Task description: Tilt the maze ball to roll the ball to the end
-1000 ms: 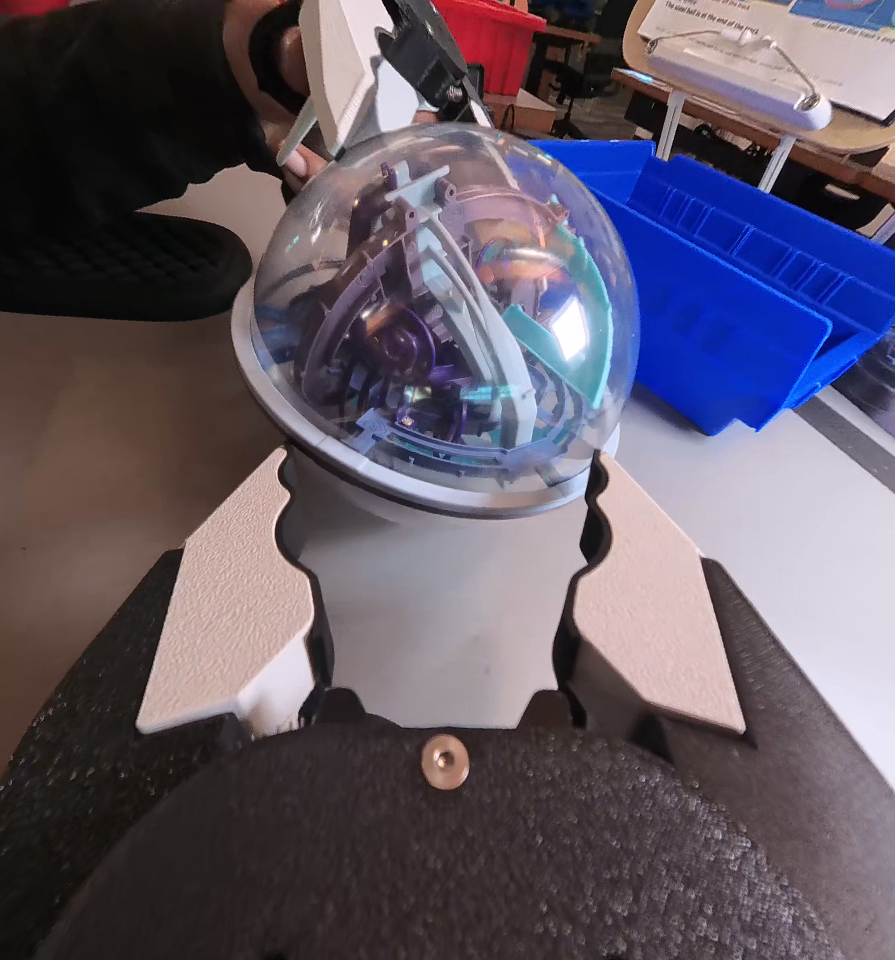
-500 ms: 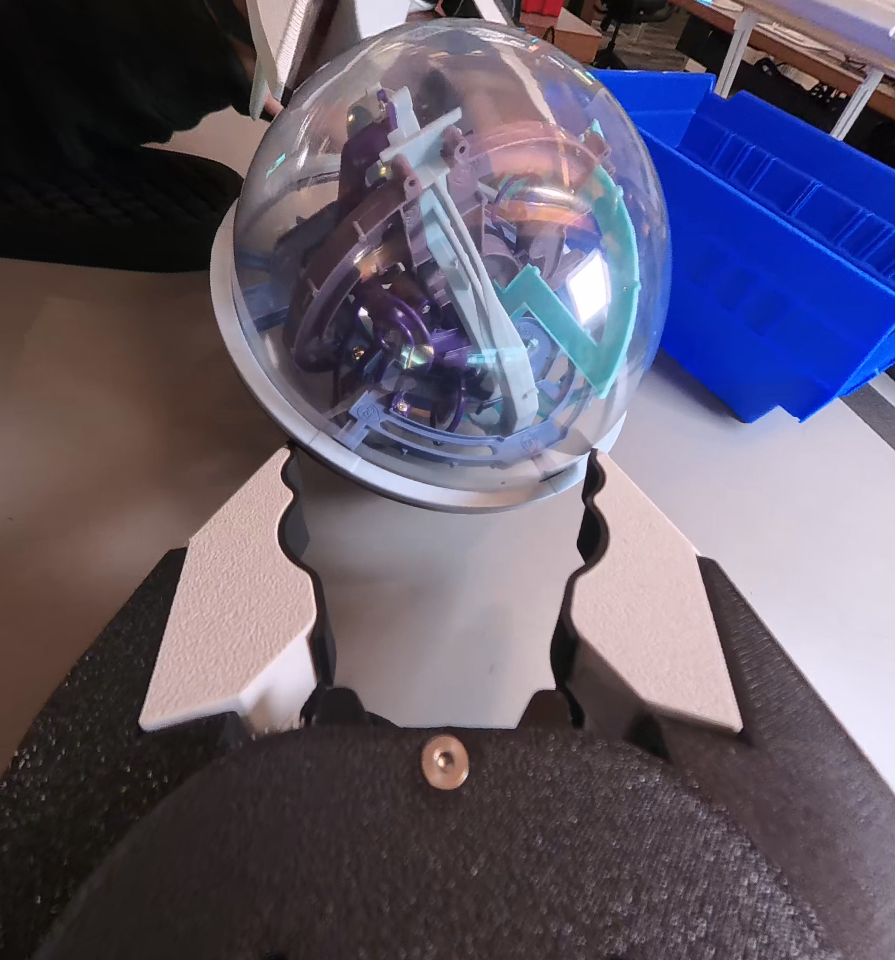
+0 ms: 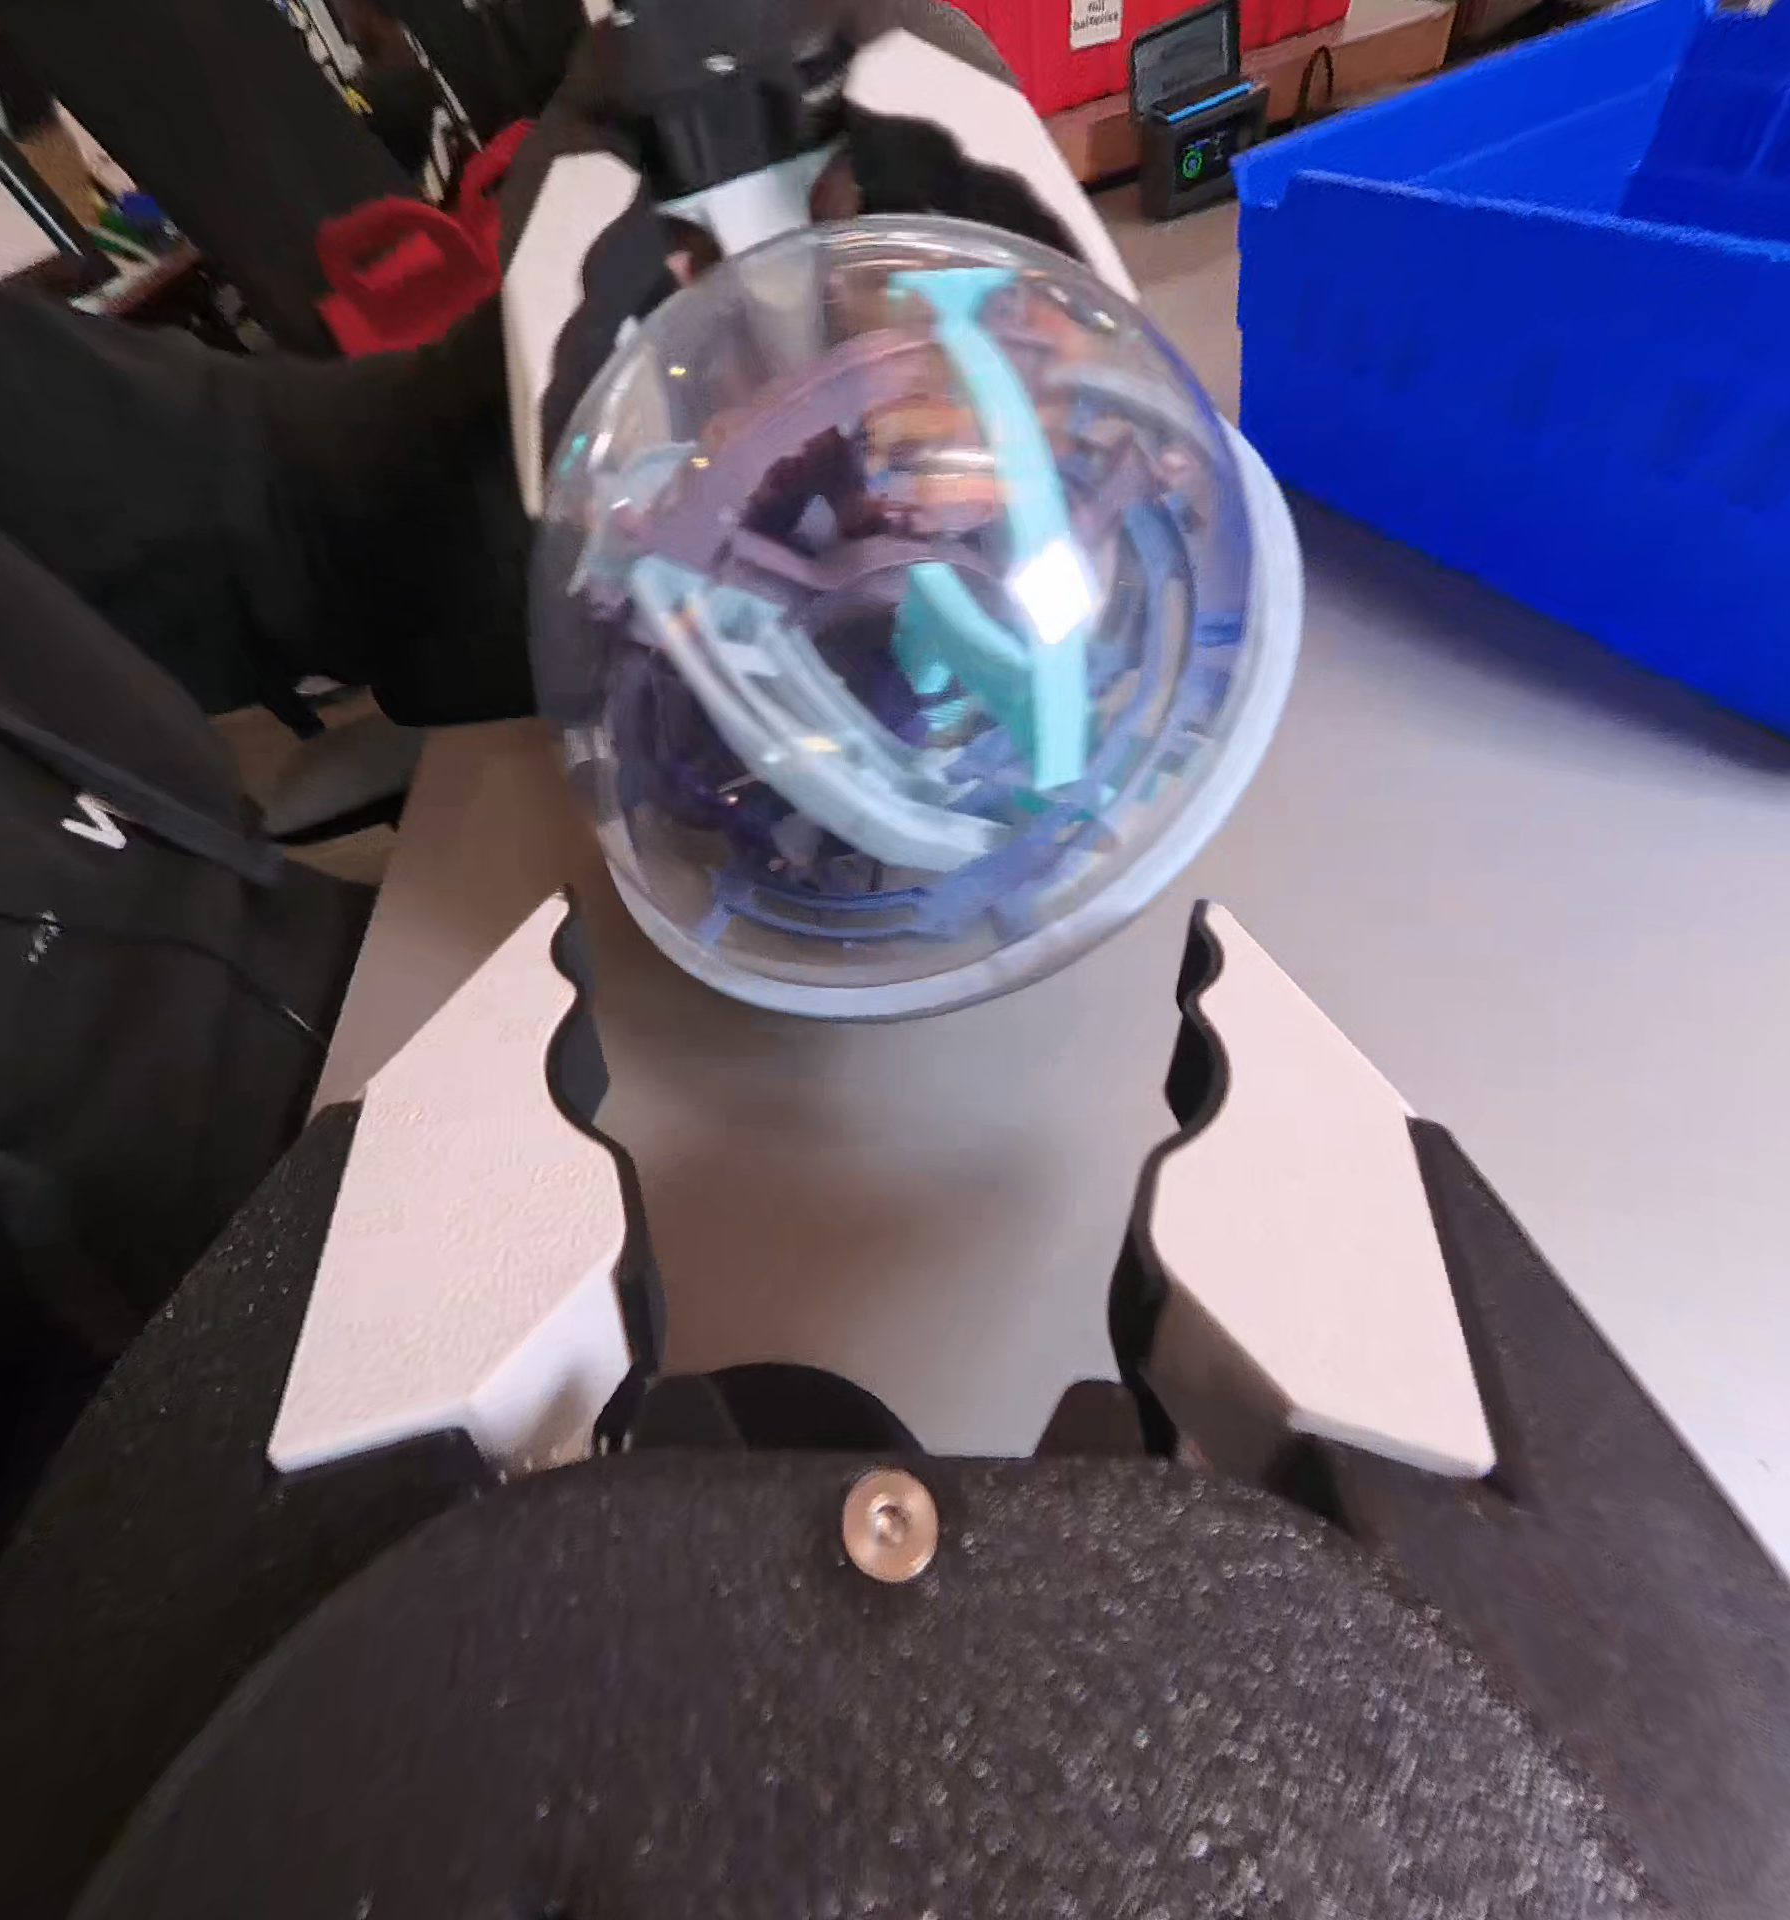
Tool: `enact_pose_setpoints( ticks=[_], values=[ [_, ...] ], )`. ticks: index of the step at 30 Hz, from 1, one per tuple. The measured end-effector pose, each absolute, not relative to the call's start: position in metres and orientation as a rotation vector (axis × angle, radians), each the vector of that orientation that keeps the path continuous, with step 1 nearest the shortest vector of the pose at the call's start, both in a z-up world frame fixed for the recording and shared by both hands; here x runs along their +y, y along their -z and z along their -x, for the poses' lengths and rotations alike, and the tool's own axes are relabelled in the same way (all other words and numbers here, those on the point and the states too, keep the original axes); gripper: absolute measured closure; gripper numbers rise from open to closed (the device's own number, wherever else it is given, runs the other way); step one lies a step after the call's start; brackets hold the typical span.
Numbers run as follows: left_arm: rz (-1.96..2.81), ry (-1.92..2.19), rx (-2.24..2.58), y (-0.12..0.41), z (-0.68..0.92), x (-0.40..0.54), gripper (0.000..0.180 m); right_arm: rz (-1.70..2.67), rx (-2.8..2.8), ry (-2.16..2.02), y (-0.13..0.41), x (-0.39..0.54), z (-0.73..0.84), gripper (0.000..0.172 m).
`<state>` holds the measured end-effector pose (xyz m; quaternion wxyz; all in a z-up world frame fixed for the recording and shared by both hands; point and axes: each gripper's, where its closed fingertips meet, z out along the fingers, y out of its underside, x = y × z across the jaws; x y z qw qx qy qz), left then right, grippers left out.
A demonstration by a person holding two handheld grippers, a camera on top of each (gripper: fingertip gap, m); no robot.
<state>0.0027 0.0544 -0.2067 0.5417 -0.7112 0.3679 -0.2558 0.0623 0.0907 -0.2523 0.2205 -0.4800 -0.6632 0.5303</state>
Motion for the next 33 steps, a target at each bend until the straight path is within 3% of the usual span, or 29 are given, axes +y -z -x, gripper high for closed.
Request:
enact_pose_setpoints(
  ticks=[2, 8, 10, 12, 18, 27, 31, 33],
  values=[
    [1.629, 0.554, 0.969, 0.204, -0.010, 0.048, 0.061, 1.346, -1.883, -1.553, 0.255, 0.094, -0.063, 0.087],
    [1.555, 0.496, 1.052, 0.198, -0.016, 0.039, 0.070, 1.378, -2.008, -1.751, 0.264, 0.100, -0.068, 0.124],
    [1.543, 0.481, 1.070, 0.197, -0.015, 0.035, 0.072, 1.394, -2.018, -1.749, 0.270, 0.103, -0.067, 0.150],
    [1.537, 0.465, 1.066, 0.195, -0.013, 0.033, 0.078, 1.402, -2.009, -1.760, 0.273, 0.104, -0.067, 0.162],
    [1.627, 0.451, 0.931, 0.200, 0.002, 0.040, 0.078, 1.358, -1.943, -1.683, 0.273, 0.111, -0.064, 0.164],
    [1.845, 0.596, 0.452, 0.218, 0.031, 0.058, 0.056, 1.240, -1.836, -1.450, 0.267, 0.121, -0.065, 0.172],
    [1.839, 0.538, 0.474, 0.221, 0.031, 0.060, 0.067, 1.225, -1.848, -1.479, 0.263, 0.117, -0.067, 0.172],
    [1.833, 0.456, 0.523, 0.223, 0.031, 0.062, 0.075, 1.209, -1.868, -1.478, 0.259, 0.112, -0.069, 0.158]
  ],
)
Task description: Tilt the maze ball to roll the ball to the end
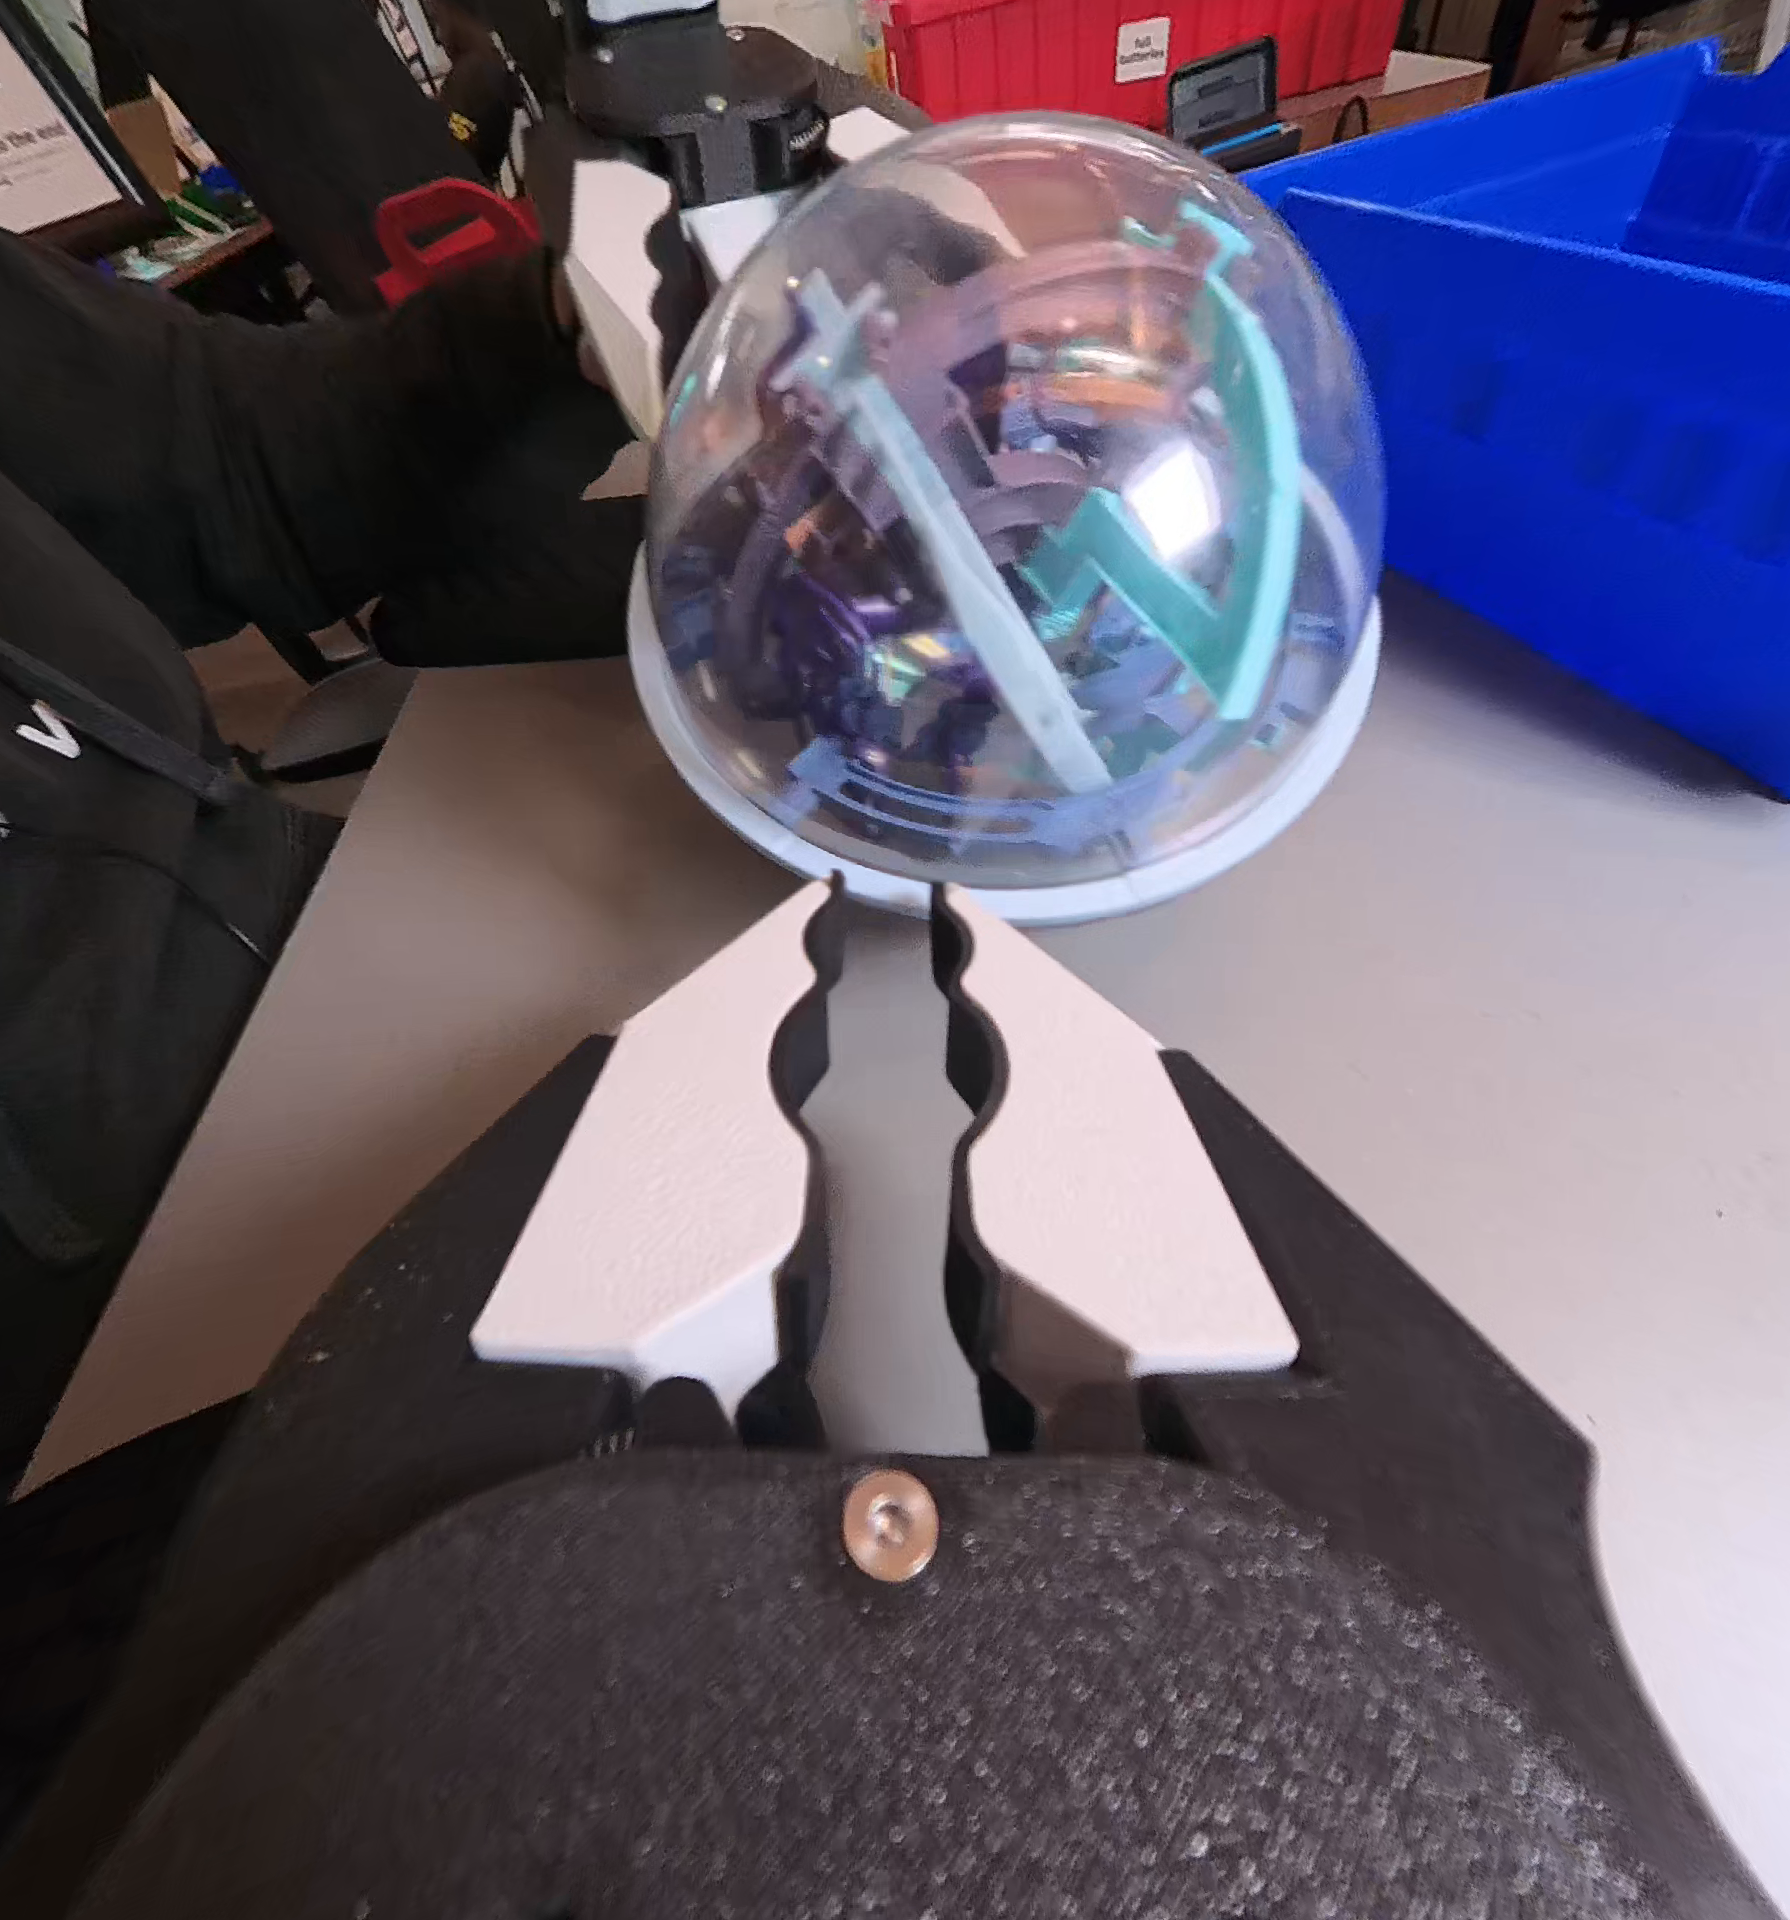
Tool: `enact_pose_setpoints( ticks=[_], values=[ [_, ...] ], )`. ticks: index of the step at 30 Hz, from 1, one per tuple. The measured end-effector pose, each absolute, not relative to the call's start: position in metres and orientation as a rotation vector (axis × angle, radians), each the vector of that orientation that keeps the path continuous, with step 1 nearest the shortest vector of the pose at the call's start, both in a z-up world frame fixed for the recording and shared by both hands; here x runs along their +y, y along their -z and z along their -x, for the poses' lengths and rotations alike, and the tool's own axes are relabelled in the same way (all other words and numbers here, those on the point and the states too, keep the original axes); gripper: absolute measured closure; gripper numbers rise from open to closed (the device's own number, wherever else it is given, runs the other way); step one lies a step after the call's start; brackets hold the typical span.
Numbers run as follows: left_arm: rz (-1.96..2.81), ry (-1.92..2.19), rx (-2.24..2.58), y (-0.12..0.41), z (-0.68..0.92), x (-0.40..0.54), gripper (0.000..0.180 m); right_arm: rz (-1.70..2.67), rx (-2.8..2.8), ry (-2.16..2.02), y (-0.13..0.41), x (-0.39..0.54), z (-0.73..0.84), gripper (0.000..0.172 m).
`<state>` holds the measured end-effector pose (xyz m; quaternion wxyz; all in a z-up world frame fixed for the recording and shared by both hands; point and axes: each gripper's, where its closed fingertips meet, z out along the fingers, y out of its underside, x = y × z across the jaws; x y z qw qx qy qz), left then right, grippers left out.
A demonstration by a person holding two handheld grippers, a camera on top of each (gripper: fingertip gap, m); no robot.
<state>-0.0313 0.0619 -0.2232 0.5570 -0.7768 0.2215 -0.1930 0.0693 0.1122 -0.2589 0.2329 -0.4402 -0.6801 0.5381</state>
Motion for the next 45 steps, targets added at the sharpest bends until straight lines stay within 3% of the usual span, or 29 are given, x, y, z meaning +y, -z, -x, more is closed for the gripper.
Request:
enact_pose_setpoints(
  ticks=[8, 10, 12, 18, 23, 29, 39, 45],
  values=[
    [1.790, 0.256, 0.688, 0.235, 0.028, 0.068, 0.080, 1.184, -1.702, -1.233, 0.234, 0.137, -0.053, 0.093],
    [1.748, 0.215, 0.733, 0.233, 0.028, 0.066, 0.085, 1.172, -1.728, -1.170, 0.240, 0.135, -0.051, 0.084],
    [1.736, 0.235, 0.690, 0.227, 0.032, 0.065, 0.082, 1.145, -1.762, -1.107, 0.247, 0.130, -0.052, 0.082],
    [1.830, 0.733, 0.250, 0.223, 0.042, 0.066, 0.051, 1.042, -1.766, -1.028, 0.248, 0.123, -0.060, 0.107],
    [1.884, 1.010, 0.104, 0.238, 0.029, 0.075, 0.044, 1.265, -1.704, -1.275, 0.249, 0.134, -0.057, 0.084],
    [1.892, 0.917, 0.249, 0.245, 0.018, 0.075, 0.045, 1.291, -1.819, -1.424, 0.256, 0.109, -0.058, 0.085],
    [1.771, 0.407, 0.630, 0.242, 0.013, 0.069, 0.046, 1.323, -1.853, -1.378, 0.263, 0.101, -0.051, 0.066],
    [1.654, 0.180, 0.846, 0.243, 0.004, 0.061, 0.046, 1.362, -1.803, -1.433, 0.260, 0.103, -0.043, 0.044]
  ],
)
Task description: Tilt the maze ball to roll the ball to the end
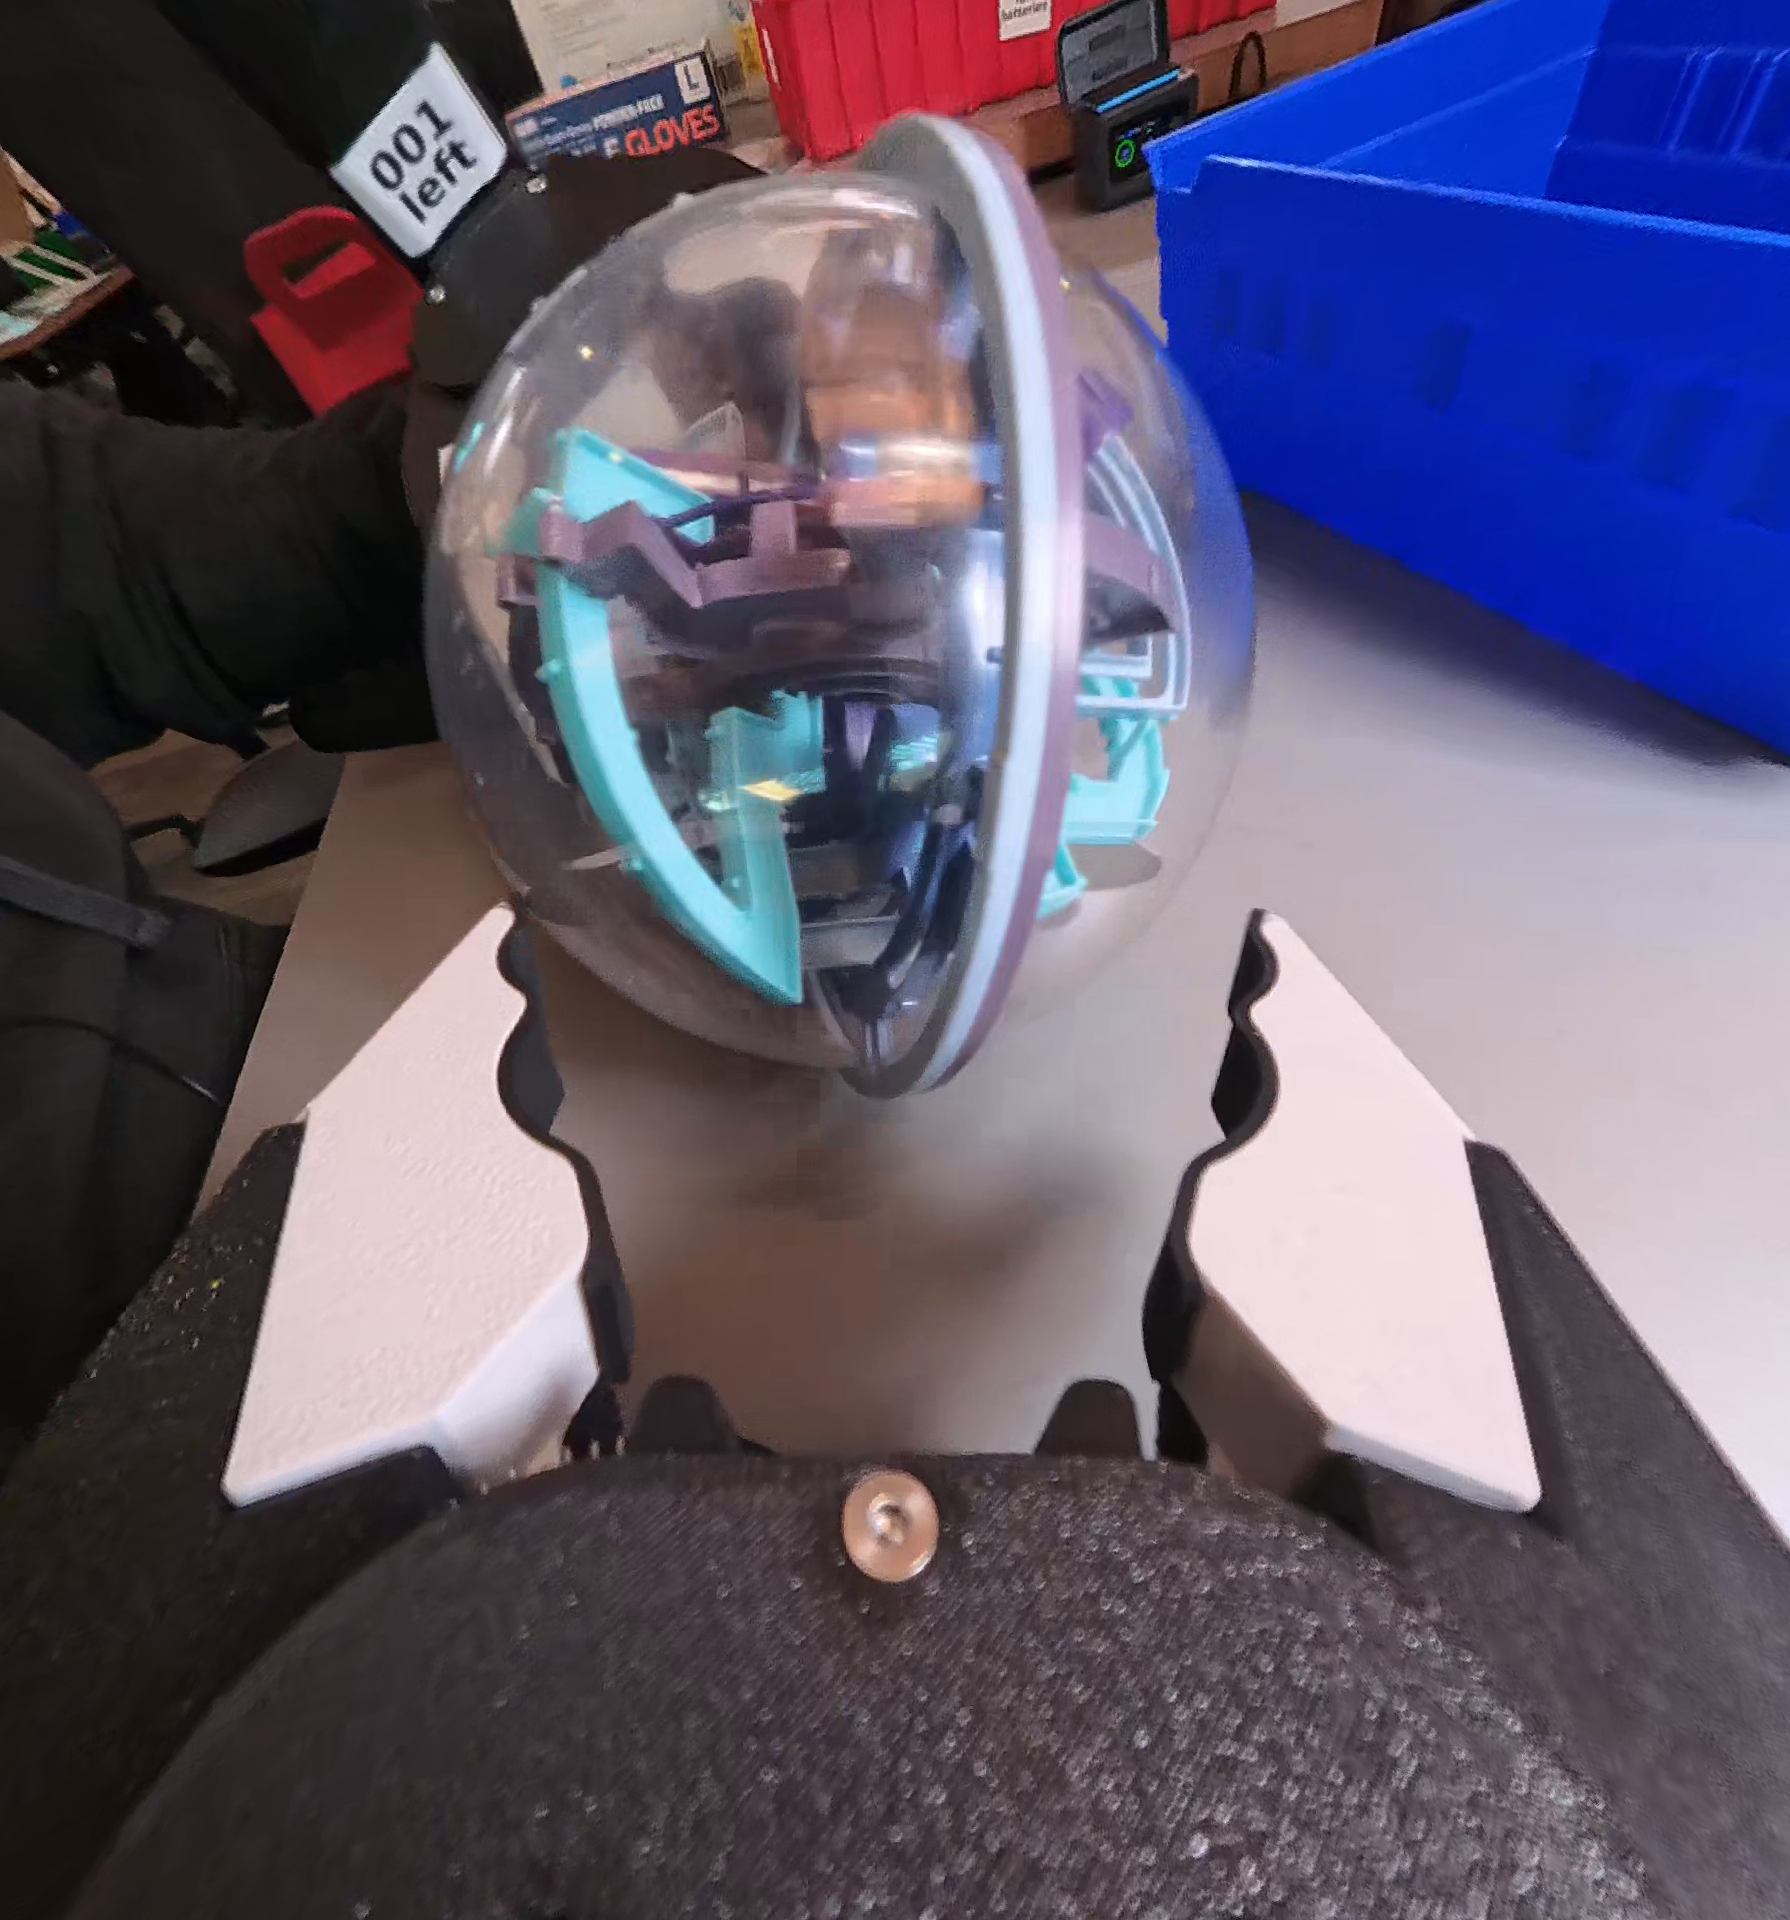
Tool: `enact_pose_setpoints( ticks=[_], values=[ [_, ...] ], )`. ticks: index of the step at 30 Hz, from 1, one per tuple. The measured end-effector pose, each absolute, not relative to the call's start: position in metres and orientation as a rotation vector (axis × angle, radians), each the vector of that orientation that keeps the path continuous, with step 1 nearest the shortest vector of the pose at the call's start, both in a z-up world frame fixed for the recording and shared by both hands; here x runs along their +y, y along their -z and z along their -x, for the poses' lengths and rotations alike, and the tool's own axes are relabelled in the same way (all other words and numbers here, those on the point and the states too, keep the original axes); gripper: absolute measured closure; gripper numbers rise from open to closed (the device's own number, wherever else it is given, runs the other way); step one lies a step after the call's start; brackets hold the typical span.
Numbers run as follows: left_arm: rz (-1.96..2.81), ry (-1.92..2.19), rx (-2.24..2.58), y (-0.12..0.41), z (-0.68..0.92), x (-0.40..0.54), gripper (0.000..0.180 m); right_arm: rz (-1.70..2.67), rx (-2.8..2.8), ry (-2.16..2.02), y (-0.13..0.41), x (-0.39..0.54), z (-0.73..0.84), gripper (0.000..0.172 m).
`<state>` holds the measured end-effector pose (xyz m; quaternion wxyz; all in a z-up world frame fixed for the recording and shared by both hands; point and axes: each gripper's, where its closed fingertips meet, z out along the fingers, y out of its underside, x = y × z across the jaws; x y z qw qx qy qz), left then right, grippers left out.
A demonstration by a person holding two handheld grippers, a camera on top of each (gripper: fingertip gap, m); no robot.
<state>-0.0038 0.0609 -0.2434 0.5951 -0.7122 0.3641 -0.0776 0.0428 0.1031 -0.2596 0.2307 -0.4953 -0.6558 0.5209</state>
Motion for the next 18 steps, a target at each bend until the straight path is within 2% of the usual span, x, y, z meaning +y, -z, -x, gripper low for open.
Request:
enact_pose_setpoints(
  ticks=[2, 4, 7, 13, 18],
  values=[
    [1.623, 0.128, 0.881, 0.243, 0.004, 0.059, 0.046, 1.358, -1.830, -1.442, 0.262, 0.098, -0.042, 0.042],
    [1.608, 0.069, 0.902, 0.244, 0.006, 0.058, 0.047, 1.314, -1.846, -1.440, 0.260, 0.093, -0.042, 0.051],
    [1.627, 0.077, 0.877, 0.246, 0.009, 0.057, 0.046, 1.272, -1.838, -1.386, 0.258, 0.092, -0.040, 0.054],
    [1.750, 0.491, 0.580, 0.239, 0.013, 0.055, 0.034, 1.186, -1.891, -1.116, 0.273, 0.091, -0.035, 0.065],
    [1.726, 0.609, 0.473, 0.232, 0.018, 0.056, 0.046, 1.178, -1.923, -1.047, 0.281, 0.089, -0.035, 0.061]
  ],
)
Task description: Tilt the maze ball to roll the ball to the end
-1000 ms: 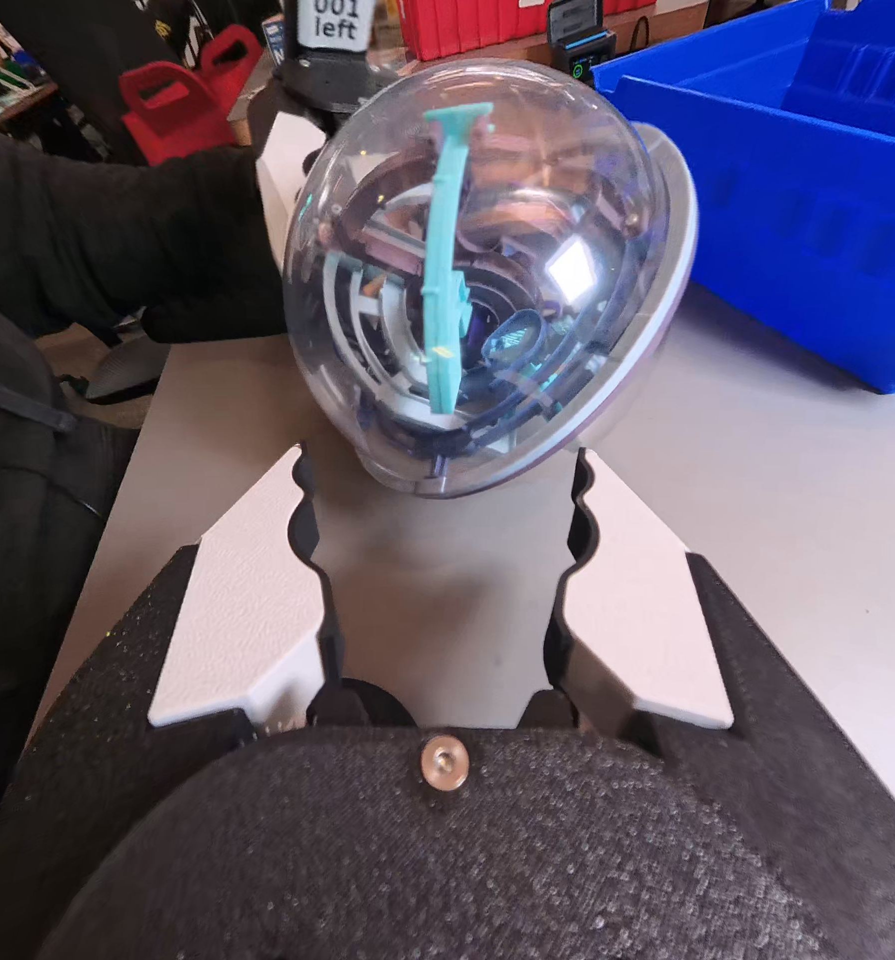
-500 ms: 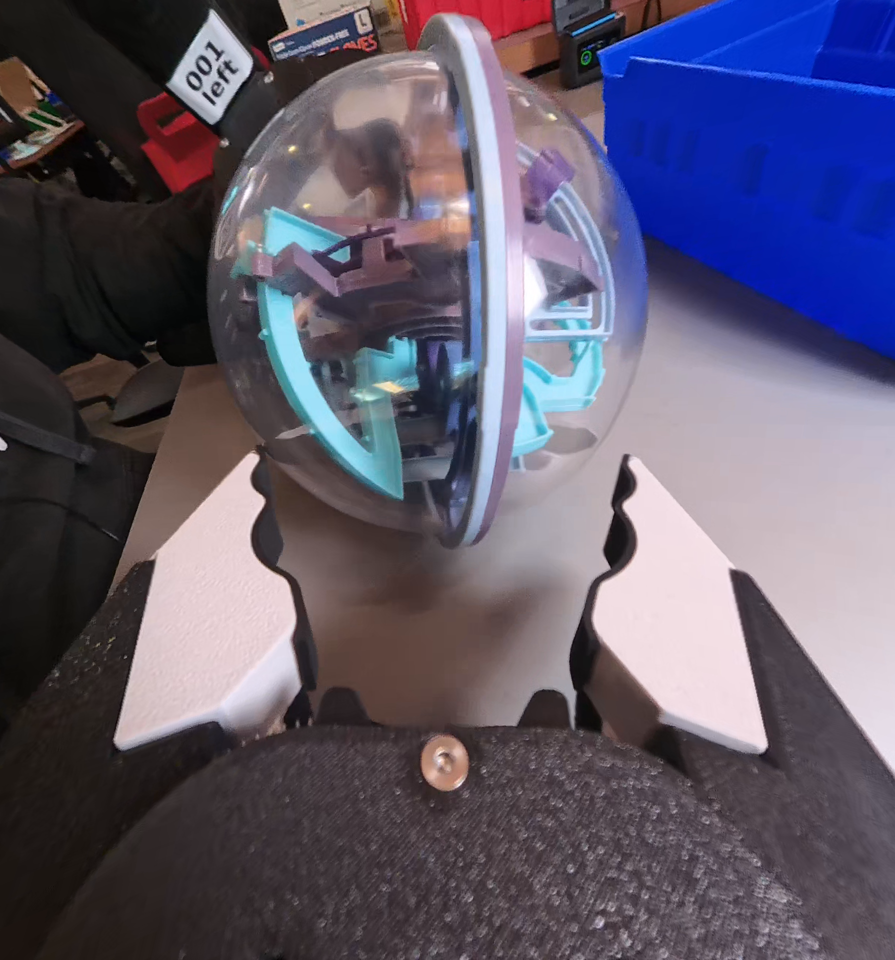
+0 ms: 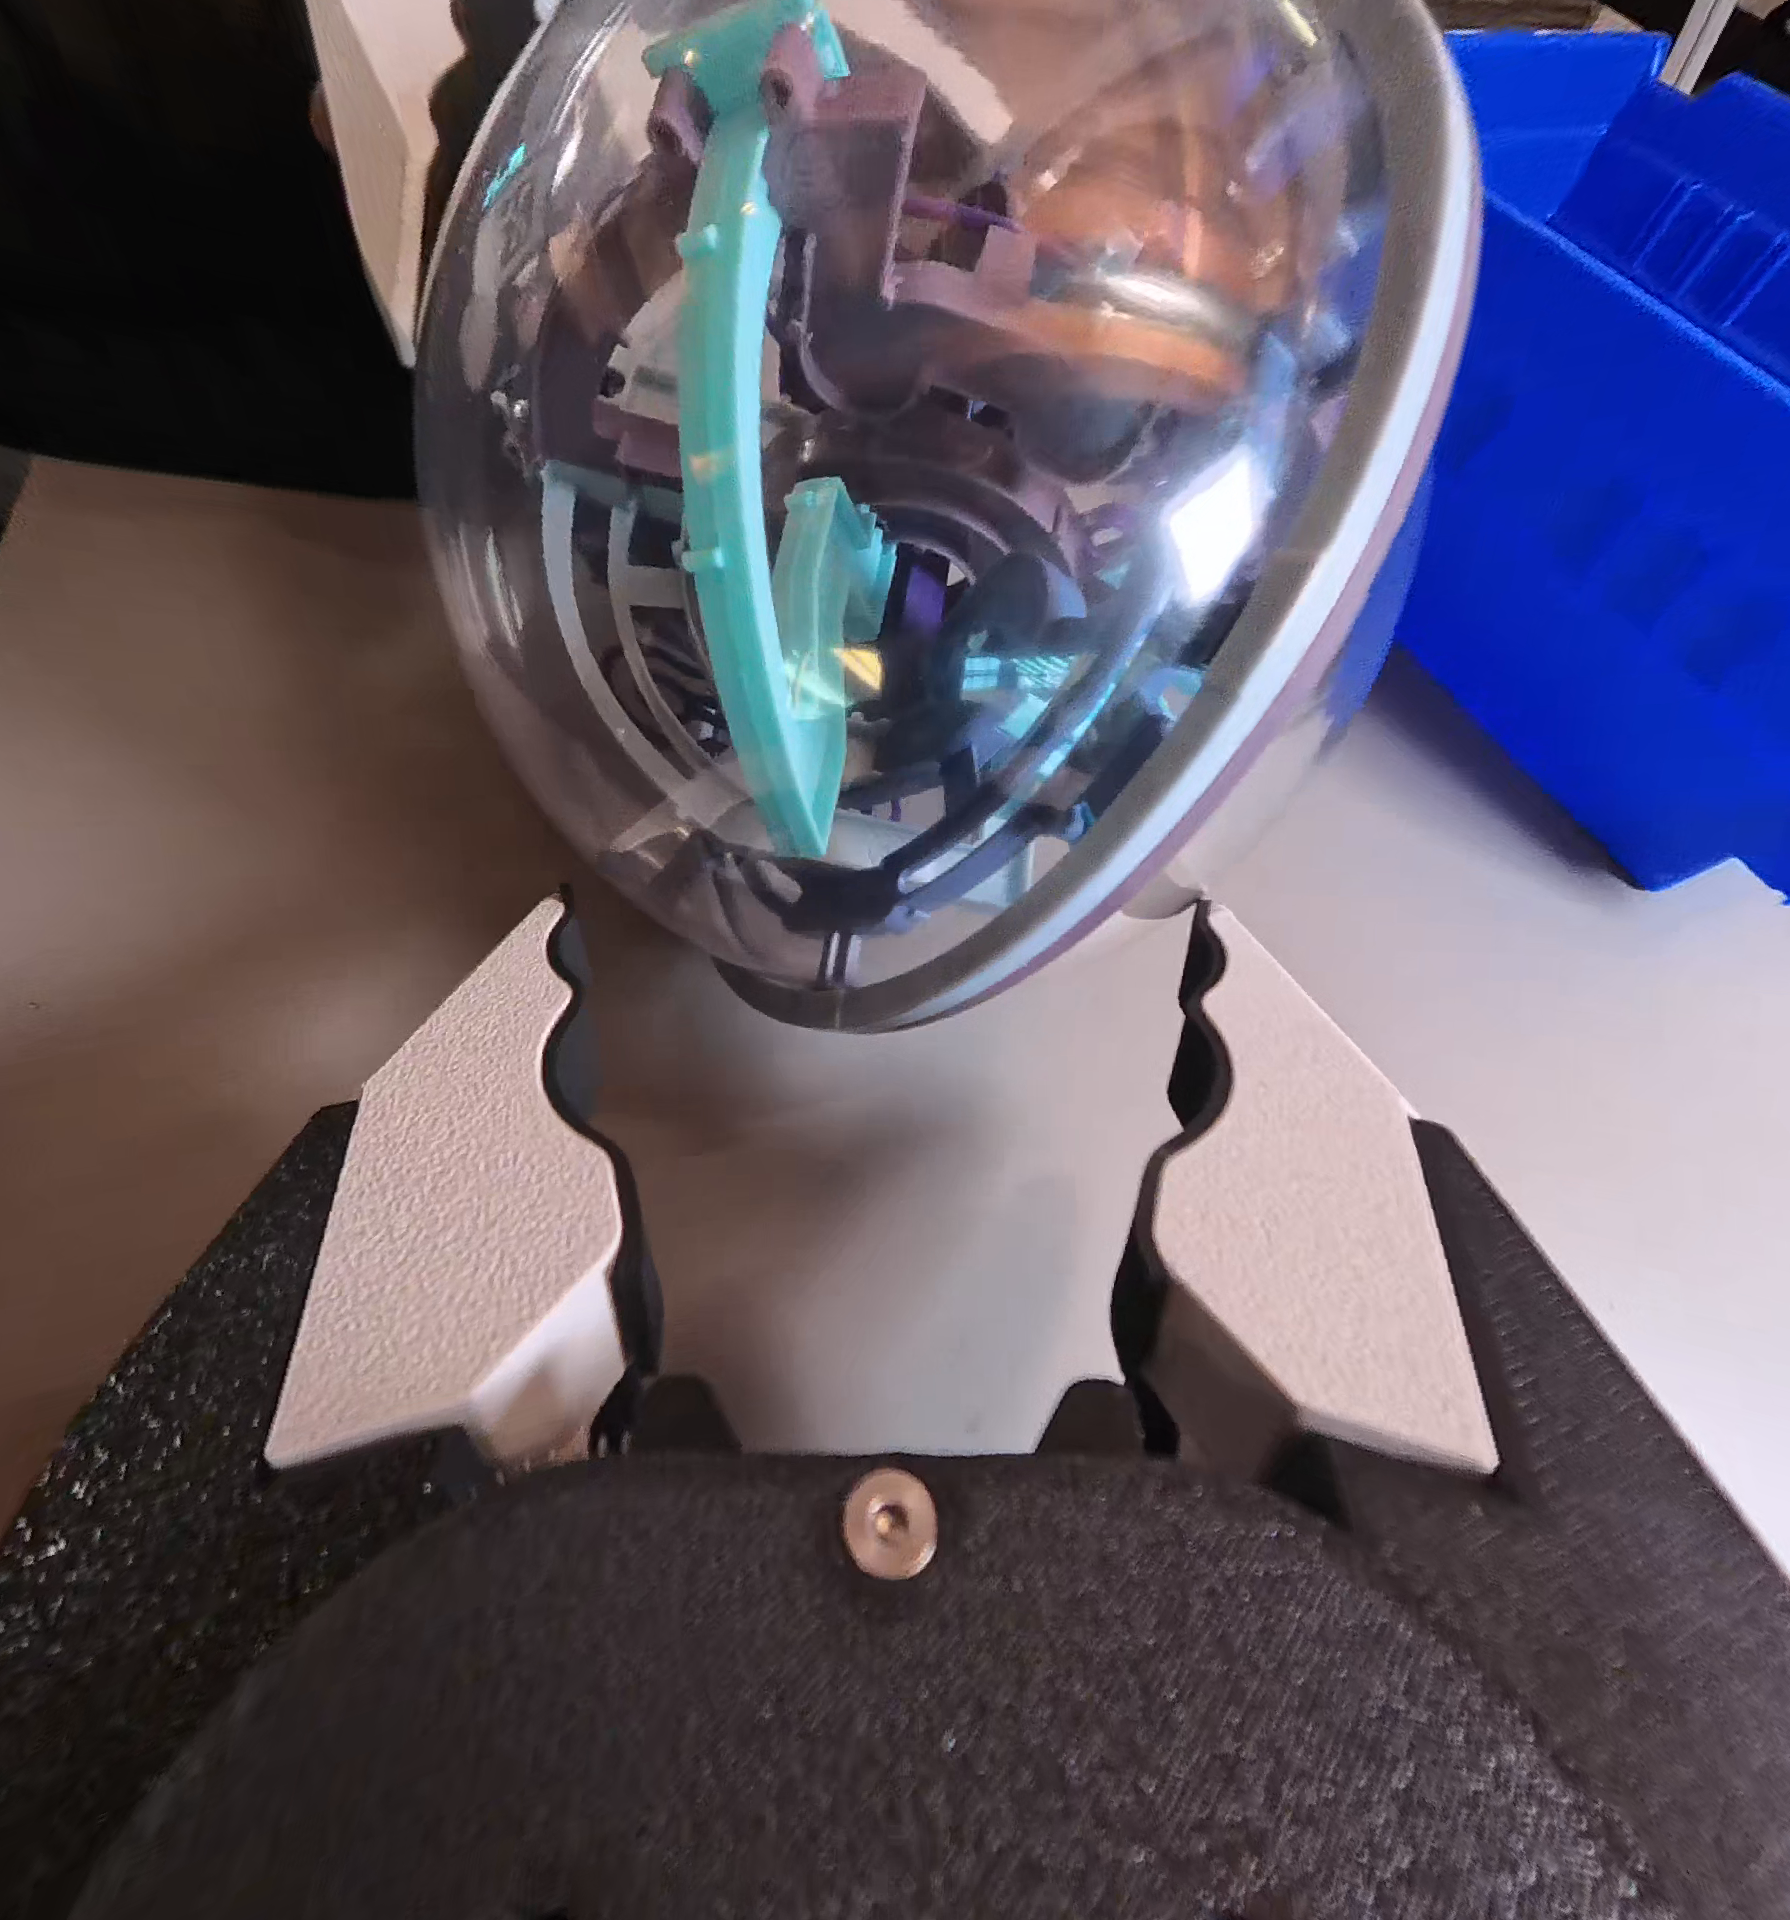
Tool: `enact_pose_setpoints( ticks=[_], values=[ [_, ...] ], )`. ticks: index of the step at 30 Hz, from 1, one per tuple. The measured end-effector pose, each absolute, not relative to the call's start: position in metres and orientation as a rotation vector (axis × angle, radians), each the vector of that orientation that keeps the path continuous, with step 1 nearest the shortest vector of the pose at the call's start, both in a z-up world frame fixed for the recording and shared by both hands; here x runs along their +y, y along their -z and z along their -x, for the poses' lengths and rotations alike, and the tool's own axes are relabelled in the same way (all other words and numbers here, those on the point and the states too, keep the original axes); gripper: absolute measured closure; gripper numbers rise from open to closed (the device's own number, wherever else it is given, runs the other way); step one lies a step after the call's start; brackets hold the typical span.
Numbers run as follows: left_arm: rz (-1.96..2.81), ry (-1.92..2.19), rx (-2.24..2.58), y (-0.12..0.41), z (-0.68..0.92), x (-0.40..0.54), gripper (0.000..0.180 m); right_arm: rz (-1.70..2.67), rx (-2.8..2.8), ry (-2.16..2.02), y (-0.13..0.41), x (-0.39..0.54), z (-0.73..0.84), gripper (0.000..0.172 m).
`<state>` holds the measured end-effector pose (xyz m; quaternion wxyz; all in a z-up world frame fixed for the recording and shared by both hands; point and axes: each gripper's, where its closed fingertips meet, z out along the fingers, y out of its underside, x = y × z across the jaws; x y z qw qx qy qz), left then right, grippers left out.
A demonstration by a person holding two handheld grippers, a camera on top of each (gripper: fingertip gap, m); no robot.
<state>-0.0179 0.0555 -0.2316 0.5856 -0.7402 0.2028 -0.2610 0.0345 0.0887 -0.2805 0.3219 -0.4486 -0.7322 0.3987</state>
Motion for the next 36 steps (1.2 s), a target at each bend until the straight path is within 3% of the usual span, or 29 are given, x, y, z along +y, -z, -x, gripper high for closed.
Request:
enact_pose_setpoints(
  ticks=[5, 9, 16, 29, 36],
  values=[
    [1.664, 0.799, 0.386, 0.217, 0.023, 0.049, 0.058, 1.240, -1.905, -1.215, 0.271, 0.084, -0.040, 0.052],
    [1.776, 0.891, 0.303, 0.233, 0.029, 0.052, 0.043, 1.332, -1.922, -1.328, 0.271, 0.078, -0.043, 0.040],
    [1.893, 0.893, 0.481, 0.255, -0.003, 0.050, 0.032, 1.300, -1.924, -1.292, 0.267, 0.073, -0.033, 0.042],
    [1.573, 0.739, 0.639, 0.093, 0.019, 0.049, 0.032, 0.948, -1.721, -1.212, 0.100, 0.072, -0.009, 0.044],
    [1.496, 0.689, 0.709, 0.036, 0.017, 0.038, 0.032, 0.837, -1.656, -1.185, 0.043, 0.060, -0.011, 0.044]
  ],
)
